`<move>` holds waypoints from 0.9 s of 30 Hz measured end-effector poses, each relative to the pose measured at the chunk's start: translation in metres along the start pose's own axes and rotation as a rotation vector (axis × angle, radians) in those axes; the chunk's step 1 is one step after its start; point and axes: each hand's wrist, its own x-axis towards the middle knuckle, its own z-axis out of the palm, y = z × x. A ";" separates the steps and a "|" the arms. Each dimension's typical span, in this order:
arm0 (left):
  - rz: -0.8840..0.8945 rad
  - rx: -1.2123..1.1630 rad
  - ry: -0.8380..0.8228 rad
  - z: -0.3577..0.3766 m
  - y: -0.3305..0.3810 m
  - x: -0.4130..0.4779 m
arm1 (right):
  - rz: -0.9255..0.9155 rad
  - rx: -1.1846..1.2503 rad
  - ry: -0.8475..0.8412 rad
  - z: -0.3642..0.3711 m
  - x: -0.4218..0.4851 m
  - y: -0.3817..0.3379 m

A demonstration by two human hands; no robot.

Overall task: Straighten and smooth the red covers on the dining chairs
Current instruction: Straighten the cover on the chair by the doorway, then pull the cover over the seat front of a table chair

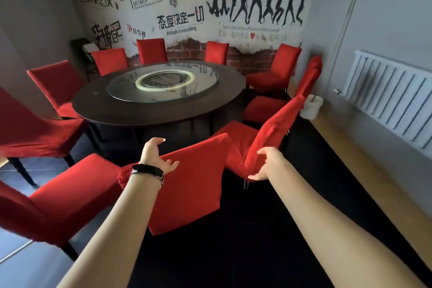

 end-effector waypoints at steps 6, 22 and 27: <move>-0.021 0.055 -0.054 0.081 -0.042 -0.008 | -0.036 0.027 -0.003 -0.064 0.011 -0.054; -0.216 -0.069 -0.136 0.320 -0.211 -0.007 | -0.071 0.018 -0.043 -0.181 0.101 -0.240; -0.214 -0.071 -0.167 0.369 -0.229 0.025 | -0.040 0.035 -0.069 -0.182 0.147 -0.271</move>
